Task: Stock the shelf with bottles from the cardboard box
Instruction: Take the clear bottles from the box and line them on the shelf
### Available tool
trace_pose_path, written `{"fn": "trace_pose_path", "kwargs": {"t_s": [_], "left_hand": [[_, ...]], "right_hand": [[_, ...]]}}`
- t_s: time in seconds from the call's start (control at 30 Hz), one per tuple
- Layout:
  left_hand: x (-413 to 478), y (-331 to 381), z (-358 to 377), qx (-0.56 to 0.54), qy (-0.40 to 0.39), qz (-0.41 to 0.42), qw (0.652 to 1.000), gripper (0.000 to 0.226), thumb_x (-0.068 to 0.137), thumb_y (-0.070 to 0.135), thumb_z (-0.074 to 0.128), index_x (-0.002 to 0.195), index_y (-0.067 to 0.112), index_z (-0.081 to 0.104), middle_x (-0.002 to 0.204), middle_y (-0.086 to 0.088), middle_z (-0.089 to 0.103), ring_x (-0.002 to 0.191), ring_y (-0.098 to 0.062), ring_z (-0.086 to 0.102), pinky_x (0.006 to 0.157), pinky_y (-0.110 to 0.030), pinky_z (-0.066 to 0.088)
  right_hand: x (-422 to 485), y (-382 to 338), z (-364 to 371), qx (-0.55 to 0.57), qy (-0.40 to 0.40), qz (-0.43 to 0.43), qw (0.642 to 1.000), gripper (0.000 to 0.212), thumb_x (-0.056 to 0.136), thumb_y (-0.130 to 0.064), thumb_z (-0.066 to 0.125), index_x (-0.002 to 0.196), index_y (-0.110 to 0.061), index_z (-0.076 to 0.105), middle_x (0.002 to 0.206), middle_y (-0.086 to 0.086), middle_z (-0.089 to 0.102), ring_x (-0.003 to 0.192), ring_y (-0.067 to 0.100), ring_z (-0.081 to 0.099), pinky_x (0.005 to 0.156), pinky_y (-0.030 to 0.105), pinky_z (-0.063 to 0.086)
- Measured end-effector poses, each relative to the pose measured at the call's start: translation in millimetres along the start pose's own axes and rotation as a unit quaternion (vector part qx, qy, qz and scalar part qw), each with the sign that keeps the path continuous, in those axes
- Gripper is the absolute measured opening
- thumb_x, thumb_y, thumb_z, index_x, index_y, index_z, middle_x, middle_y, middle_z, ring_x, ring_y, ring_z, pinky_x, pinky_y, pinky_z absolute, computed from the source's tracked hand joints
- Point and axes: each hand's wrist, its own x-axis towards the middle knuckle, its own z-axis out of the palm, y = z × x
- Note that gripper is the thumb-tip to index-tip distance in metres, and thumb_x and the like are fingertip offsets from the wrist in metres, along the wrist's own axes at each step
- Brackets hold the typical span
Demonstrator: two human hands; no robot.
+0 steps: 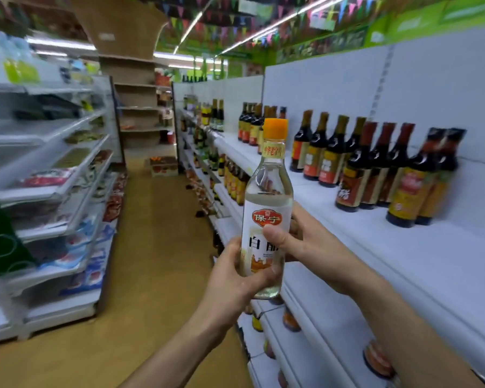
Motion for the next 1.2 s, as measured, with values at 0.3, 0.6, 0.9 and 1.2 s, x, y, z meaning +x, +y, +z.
{"fn": "trace_pose_path", "kwargs": {"t_s": [0.3, 0.6, 0.9, 1.2], "left_hand": [[25.3, 41.5, 106.2, -0.039, -0.115, 0.026, 0.992, 0.050, 0.080, 0.023, 0.085, 0.124, 0.028, 0.061, 0.106, 0.001, 0.078, 0.100, -0.019, 0.075, 0.087, -0.044, 0.063], [49.2, 34.5, 230.9, -0.057, -0.195, 0.020, 0.979, 0.051, 0.074, 0.027, 0.080, 0.121, 0.027, 0.061, 0.106, -0.002, 0.077, 0.102, -0.025, 0.073, 0.087, -0.055, 0.061], [61.4, 26.6, 324.5, -0.078, -0.297, 0.003, 0.952, 0.053, 0.079, 0.027, 0.083, 0.126, 0.031, 0.058, 0.111, 0.002, 0.076, 0.104, -0.020, 0.074, 0.088, -0.048, 0.062], [77.1, 20.6, 365.5, -0.077, -0.394, -0.005, 0.916, 0.045, 0.089, 0.019, 0.078, 0.128, 0.028, 0.057, 0.114, 0.002, 0.076, 0.107, -0.016, 0.073, 0.095, -0.044, 0.059]], "right_hand": [[-49.9, -26.8, -108.2, -0.075, 0.109, 0.010, 0.991, 0.051, 0.088, -0.051, 0.070, 0.134, -0.037, 0.053, 0.122, -0.016, 0.071, 0.113, 0.005, 0.069, 0.098, 0.042, 0.058], [-113.9, -12.0, -204.4, -0.105, 0.190, 0.063, 0.974, 0.042, 0.092, -0.037, 0.075, 0.129, -0.033, 0.054, 0.114, -0.012, 0.075, 0.105, 0.006, 0.072, 0.093, 0.038, 0.059], [-163.6, 4.7, -262.0, -0.133, 0.304, 0.126, 0.935, 0.054, 0.073, -0.042, 0.083, 0.119, -0.036, 0.055, 0.104, -0.011, 0.077, 0.097, 0.010, 0.076, 0.091, 0.045, 0.061], [-186.4, 15.8, -282.0, -0.159, 0.377, 0.185, 0.893, 0.041, 0.086, -0.033, 0.081, 0.115, -0.041, 0.052, 0.101, -0.014, 0.077, 0.092, 0.005, 0.076, 0.087, 0.039, 0.063]]}}
